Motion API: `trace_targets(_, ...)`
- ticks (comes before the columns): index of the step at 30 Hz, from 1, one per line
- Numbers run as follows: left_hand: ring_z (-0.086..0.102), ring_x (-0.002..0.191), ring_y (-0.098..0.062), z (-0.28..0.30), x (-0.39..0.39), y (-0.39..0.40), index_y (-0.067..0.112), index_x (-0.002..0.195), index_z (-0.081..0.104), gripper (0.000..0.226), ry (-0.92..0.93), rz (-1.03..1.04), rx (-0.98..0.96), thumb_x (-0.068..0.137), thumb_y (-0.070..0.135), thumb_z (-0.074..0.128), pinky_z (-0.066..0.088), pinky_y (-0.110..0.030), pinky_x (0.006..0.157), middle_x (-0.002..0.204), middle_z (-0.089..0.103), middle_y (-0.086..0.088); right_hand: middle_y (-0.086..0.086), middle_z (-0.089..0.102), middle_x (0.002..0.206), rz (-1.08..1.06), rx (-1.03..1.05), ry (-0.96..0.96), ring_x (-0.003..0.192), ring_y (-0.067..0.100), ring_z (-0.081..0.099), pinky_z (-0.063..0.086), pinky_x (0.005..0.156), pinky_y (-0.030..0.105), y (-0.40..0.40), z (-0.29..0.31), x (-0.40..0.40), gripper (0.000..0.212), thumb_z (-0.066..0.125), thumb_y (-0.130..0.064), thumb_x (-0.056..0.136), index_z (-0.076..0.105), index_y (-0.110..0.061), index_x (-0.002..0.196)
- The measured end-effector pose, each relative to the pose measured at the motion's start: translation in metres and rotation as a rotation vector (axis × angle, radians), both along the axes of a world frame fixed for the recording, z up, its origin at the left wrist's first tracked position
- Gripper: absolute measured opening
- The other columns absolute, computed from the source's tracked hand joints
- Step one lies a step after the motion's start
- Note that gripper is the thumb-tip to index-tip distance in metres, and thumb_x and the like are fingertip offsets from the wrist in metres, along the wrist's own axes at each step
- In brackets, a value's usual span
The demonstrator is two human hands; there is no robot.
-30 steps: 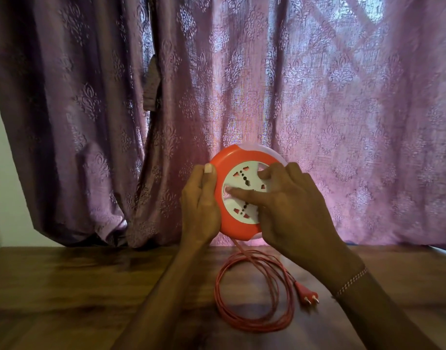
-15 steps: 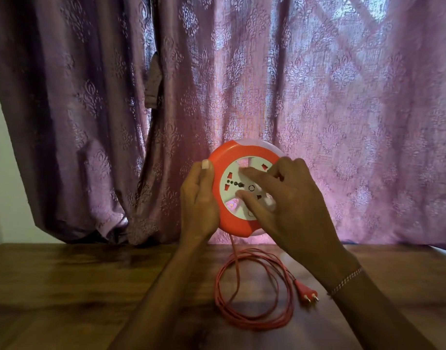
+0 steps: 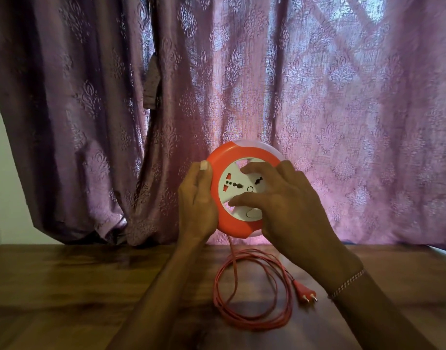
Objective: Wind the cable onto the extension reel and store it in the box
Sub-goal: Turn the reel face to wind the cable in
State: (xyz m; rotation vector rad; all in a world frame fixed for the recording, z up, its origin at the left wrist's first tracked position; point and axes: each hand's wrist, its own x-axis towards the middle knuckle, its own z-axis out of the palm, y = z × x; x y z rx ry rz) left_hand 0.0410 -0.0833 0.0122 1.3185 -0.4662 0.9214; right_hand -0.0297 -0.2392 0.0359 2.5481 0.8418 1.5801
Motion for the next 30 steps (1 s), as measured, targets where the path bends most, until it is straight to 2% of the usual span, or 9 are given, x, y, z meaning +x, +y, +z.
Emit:
trace_targets(4, 0.063, 0.069, -0.015, 0.001, -0.002, 0.001, 0.02, 0.081, 0.059, 0.037, -0.007, -0.017, -0.007, 0.104, 0.045, 0.042, 0.056, -0.041, 0.065, 0.073, 0.068, 0.003, 0.006, 0.056, 0.129, -0.098, 0.029, 0.02, 0.105, 0.03, 0.051, 0.041, 0.076, 0.039, 0.003, -0.001, -0.003, 0.059, 0.037, -0.023, 0.076, 0.065, -0.049, 0.122)
trace_targets(7, 0.062, 0.069, -0.016, 0.001, -0.003, 0.0, 0.015, 0.082, 0.058, 0.042, -0.011, -0.003, 0.002, 0.102, 0.048, 0.043, 0.056, -0.043, 0.064, 0.074, 0.067, -0.001, 0.008, 0.057, 0.115, -0.122, 0.128, 0.047, 0.1, 0.03, 0.052, 0.044, 0.076, 0.04, 0.005, -0.005, -0.001, 0.058, 0.054, -0.025, 0.076, 0.058, -0.05, 0.129)
trace_targets(11, 0.063, 0.072, -0.031, 0.0, -0.005, -0.002, 0.003, 0.089, 0.056, 0.058, -0.017, 0.002, -0.002, 0.095, 0.059, 0.043, 0.055, -0.057, 0.068, 0.085, 0.066, -0.023, 0.008, 0.066, 0.092, -0.191, 0.261, 0.036, 0.086, 0.031, 0.061, 0.05, 0.069, 0.038, 0.006, -0.008, 0.0, 0.057, 0.054, -0.062, 0.08, 0.059, -0.042, 0.133)
trace_targets(14, 0.062, 0.073, -0.027, 0.0, -0.006, -0.002, 0.011, 0.082, 0.055, 0.051, -0.018, 0.005, -0.002, 0.094, 0.059, 0.044, 0.055, -0.056, 0.069, 0.081, 0.066, -0.018, 0.001, 0.073, 0.084, -0.191, 0.321, 0.021, 0.081, 0.027, 0.066, 0.054, 0.065, 0.034, 0.009, -0.006, -0.001, 0.063, 0.048, -0.073, 0.082, 0.064, -0.035, 0.13)
trace_targets(17, 0.065, 0.071, -0.016, 0.0, -0.002, -0.002, 0.021, 0.079, 0.057, 0.04, 0.0, 0.01, 0.007, 0.098, 0.054, 0.044, 0.057, -0.046, 0.065, 0.076, 0.068, -0.001, 0.001, 0.072, 0.084, -0.139, 0.313, 0.002, 0.084, 0.026, 0.063, 0.052, 0.067, 0.035, 0.007, -0.004, 0.0, 0.052, 0.061, -0.062, 0.086, 0.067, -0.03, 0.127)
trace_targets(21, 0.068, 0.073, -0.011, -0.002, 0.002, -0.001, 0.019, 0.083, 0.06, 0.038, 0.015, -0.018, 0.003, 0.102, 0.047, 0.043, 0.059, -0.031, 0.065, 0.079, 0.072, 0.003, 0.007, 0.069, 0.1, 0.056, 0.249, -0.058, 0.091, 0.03, 0.058, 0.054, 0.071, 0.042, -0.001, 0.0, 0.001, 0.025, 0.071, -0.017, 0.085, 0.074, -0.018, 0.11)
trace_targets(24, 0.067, 0.071, -0.011, -0.001, 0.0, -0.001, 0.017, 0.082, 0.059, 0.039, 0.016, -0.016, -0.003, 0.102, 0.046, 0.042, 0.058, -0.031, 0.064, 0.077, 0.071, 0.004, 0.008, 0.066, 0.123, 0.105, 0.092, 0.008, 0.103, 0.033, 0.058, 0.053, 0.08, 0.042, -0.006, 0.004, -0.004, 0.038, 0.063, -0.005, 0.071, 0.077, -0.025, 0.099)
trace_targets(26, 0.069, 0.072, -0.021, 0.0, -0.002, -0.001, 0.011, 0.086, 0.06, 0.042, 0.007, -0.007, -0.002, 0.102, 0.046, 0.042, 0.06, -0.038, 0.066, 0.079, 0.071, -0.001, 0.008, 0.062, 0.132, 0.045, 0.005, 0.076, 0.107, 0.035, 0.055, 0.051, 0.084, 0.043, -0.005, 0.005, -0.006, 0.052, 0.071, -0.001, 0.062, 0.077, -0.032, 0.103)
trace_targets(30, 0.072, 0.084, -0.036, 0.0, -0.005, 0.0, 0.007, 0.092, 0.06, 0.044, -0.003, 0.009, -0.009, 0.103, 0.045, 0.042, 0.061, -0.055, 0.075, 0.089, 0.073, -0.011, 0.007, 0.061, 0.133, -0.035, -0.021, 0.106, 0.102, 0.034, 0.055, 0.052, 0.079, 0.043, 0.0, 0.003, -0.006, 0.07, 0.074, 0.005, 0.055, 0.075, -0.039, 0.109)
